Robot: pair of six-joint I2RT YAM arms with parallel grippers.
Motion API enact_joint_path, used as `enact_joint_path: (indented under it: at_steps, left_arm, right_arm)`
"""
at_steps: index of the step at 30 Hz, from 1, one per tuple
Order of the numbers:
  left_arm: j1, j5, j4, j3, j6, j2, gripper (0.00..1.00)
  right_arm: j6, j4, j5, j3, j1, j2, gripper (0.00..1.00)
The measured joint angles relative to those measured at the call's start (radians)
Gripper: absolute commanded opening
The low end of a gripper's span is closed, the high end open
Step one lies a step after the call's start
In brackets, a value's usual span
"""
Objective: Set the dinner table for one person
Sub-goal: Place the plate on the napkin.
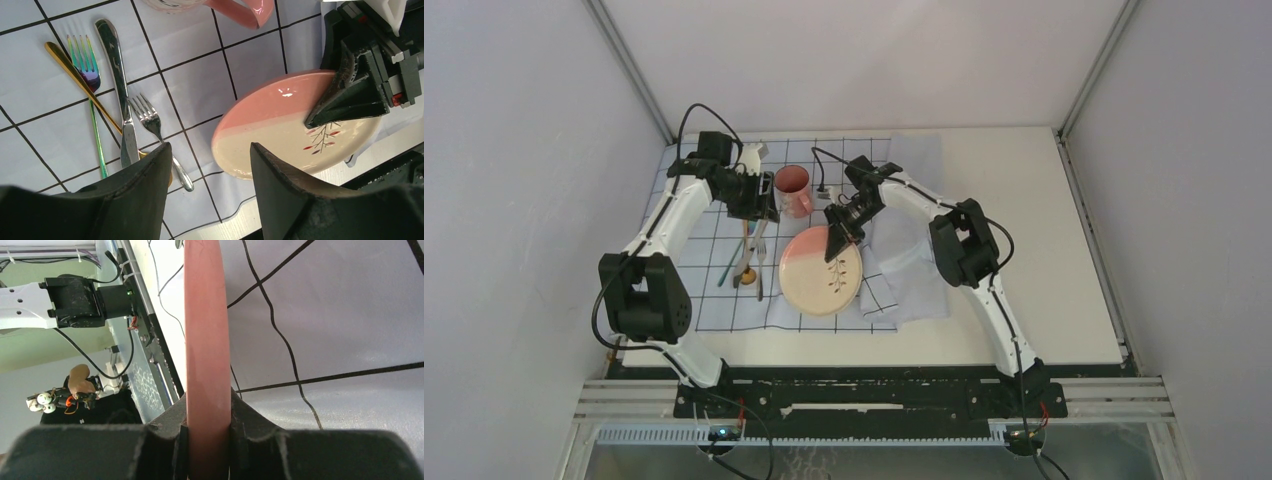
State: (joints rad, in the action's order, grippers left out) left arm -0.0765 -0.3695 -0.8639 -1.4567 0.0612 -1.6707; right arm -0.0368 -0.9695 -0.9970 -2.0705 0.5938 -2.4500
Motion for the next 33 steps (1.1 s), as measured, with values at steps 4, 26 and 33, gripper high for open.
enact_joint_path:
  at_steps: [4,26,33]
  left_arm:
    - [0.0,0.0,-0.002,0.0,0.0,0.0,0.64]
    - [0.0,0.0,-0.027,0.0,0.022,0.0,0.64]
    - [0.0,0.002,-0.035,0.0,0.027,0.0,0.64]
  right_arm:
    - [0.002,0.001,-0.006,-0.021,0.003,-0.016,0.0]
    - [-0.1,-0.096,0.004,0.12,-0.056,0.052,0.0]
    - [-0.1,-0.099,0.009,0.109,-0.05,0.052,0.0]
